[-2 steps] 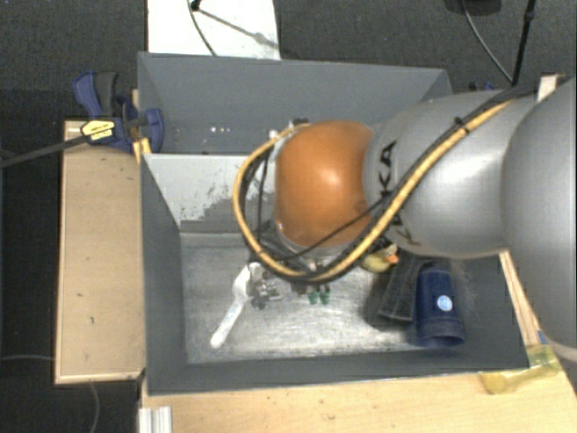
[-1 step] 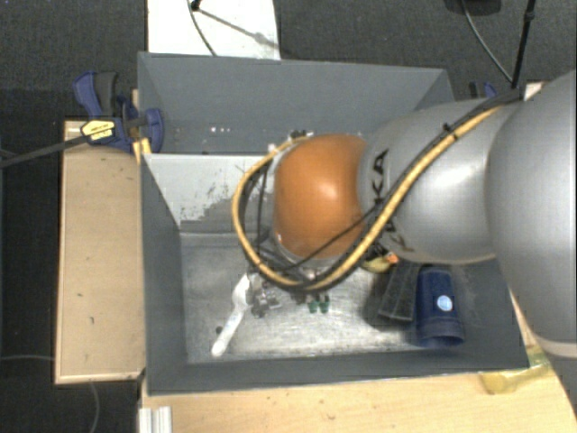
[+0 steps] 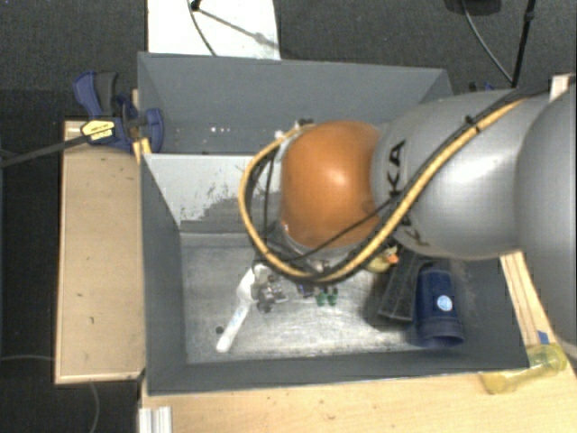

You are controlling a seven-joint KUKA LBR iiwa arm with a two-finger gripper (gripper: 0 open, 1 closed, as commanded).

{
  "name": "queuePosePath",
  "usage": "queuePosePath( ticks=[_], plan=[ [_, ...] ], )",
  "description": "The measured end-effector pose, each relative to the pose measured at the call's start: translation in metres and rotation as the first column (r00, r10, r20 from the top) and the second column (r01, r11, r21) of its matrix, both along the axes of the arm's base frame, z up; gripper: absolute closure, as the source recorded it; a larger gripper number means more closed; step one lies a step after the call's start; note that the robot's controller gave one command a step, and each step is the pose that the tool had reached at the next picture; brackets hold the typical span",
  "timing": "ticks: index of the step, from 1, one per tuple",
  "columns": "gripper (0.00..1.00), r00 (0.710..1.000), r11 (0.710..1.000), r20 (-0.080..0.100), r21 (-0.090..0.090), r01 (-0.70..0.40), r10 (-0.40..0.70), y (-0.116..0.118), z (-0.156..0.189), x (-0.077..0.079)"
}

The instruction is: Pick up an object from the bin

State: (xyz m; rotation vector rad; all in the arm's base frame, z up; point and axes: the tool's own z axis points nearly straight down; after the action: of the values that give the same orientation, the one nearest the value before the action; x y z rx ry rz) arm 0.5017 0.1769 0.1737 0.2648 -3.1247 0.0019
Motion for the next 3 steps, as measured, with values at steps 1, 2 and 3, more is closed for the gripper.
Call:
queuePosePath(
  ticks=[1, 2, 3],
  plan=[
    [1.00, 1.000, 1.000, 0.017, 0.006, -0.001, 0.001, 0.003, 0.017, 0.002],
    [1.00, 1.000, 1.000, 0.004, 0.002, 0.013, -0.013, 0.002, 0.005, -0.002],
    [1.00, 1.000, 1.000, 0.011, 0.004, -0.029, 0.029, 0.006, -0.021, 0.003]
  ],
)
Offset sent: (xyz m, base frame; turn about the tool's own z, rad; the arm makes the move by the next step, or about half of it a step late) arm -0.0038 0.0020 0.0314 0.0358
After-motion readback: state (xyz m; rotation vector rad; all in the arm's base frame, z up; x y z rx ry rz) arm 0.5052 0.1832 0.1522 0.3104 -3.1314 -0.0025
